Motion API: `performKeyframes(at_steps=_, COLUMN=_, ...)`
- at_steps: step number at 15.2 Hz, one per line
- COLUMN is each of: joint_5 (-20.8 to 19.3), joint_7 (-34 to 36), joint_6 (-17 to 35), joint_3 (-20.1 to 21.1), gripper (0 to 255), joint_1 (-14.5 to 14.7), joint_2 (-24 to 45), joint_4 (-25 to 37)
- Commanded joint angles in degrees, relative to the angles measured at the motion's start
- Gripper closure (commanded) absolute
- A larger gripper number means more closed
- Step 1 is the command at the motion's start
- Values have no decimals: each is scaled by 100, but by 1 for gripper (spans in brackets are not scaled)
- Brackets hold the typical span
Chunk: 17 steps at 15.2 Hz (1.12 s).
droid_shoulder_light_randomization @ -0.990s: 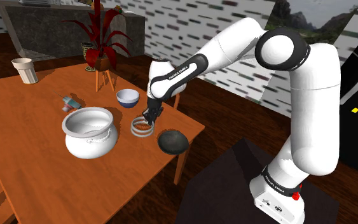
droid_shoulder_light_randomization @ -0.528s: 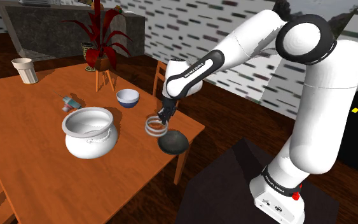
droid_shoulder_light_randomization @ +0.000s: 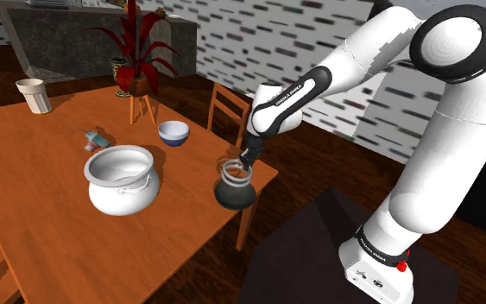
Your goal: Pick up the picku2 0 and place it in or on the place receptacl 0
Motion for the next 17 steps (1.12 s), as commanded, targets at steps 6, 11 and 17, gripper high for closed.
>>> performKeyframes(at_steps=6, joint_5=10, joint_7=-81, joint_6=521, joint_3=-12, gripper=255, joint_1=-10, joint_2=431, joint_4=-94)
performKeyframes(at_steps=11, joint_5=-2, joint_7=-102, joint_6=879, joint_3=-22, gripper=255, joint_1=2, joint_2=826, joint_4=-59)
performKeyframes(at_steps=17, joint_5=-11, joint_7=-117, joint_6=1112, joint_3=-31, gripper=255, joint_1=11, joint_2=1102, joint_4=-16)
